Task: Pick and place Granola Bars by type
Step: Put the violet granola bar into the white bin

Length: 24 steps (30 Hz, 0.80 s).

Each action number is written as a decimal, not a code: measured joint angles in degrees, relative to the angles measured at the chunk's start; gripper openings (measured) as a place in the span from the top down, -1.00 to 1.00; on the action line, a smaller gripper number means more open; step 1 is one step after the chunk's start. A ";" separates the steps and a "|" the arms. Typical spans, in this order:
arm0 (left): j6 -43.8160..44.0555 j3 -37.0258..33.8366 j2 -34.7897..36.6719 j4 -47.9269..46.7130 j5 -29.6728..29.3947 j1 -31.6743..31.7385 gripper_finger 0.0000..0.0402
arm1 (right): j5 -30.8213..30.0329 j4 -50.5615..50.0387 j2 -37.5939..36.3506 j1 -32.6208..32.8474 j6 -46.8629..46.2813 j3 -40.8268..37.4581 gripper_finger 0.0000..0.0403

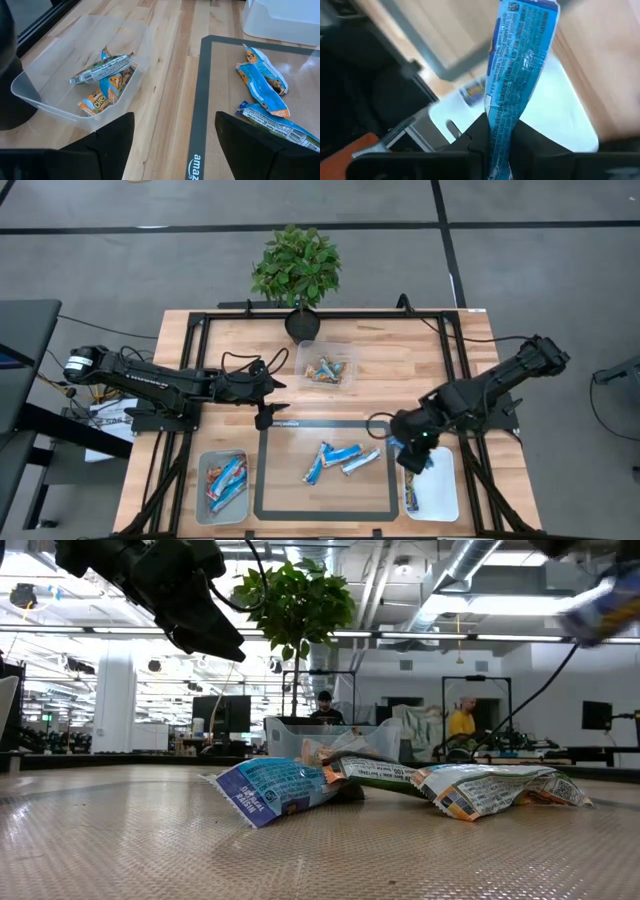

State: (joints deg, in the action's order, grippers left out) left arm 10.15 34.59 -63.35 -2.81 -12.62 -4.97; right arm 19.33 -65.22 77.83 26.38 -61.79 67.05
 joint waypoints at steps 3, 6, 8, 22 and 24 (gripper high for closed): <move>0.00 0.00 0.00 -0.04 0.00 0.00 -0.34 | -0.11 -3.66 0.01 3.10 -7.81 0.00 0.78; 0.09 0.00 0.00 -0.30 0.01 0.00 -0.34 | -0.02 -5.04 0.18 6.14 -15.51 0.00 0.79; 0.09 0.00 0.00 -0.33 0.02 0.00 -0.34 | 0.04 -4.87 0.21 8.06 -20.83 0.00 0.79; -0.09 0.00 0.00 -1.49 0.07 0.01 -0.34 | 3.30 -0.12 0.21 15.38 -43.33 0.00 0.78; 0.05 0.00 0.00 -2.04 0.11 0.00 -0.34 | 3.28 -0.10 0.21 15.35 -43.40 0.00 0.78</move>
State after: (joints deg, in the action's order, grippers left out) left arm 10.20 34.59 -63.35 -4.85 -12.51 -4.97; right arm 22.61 -65.32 78.04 41.74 -105.19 67.05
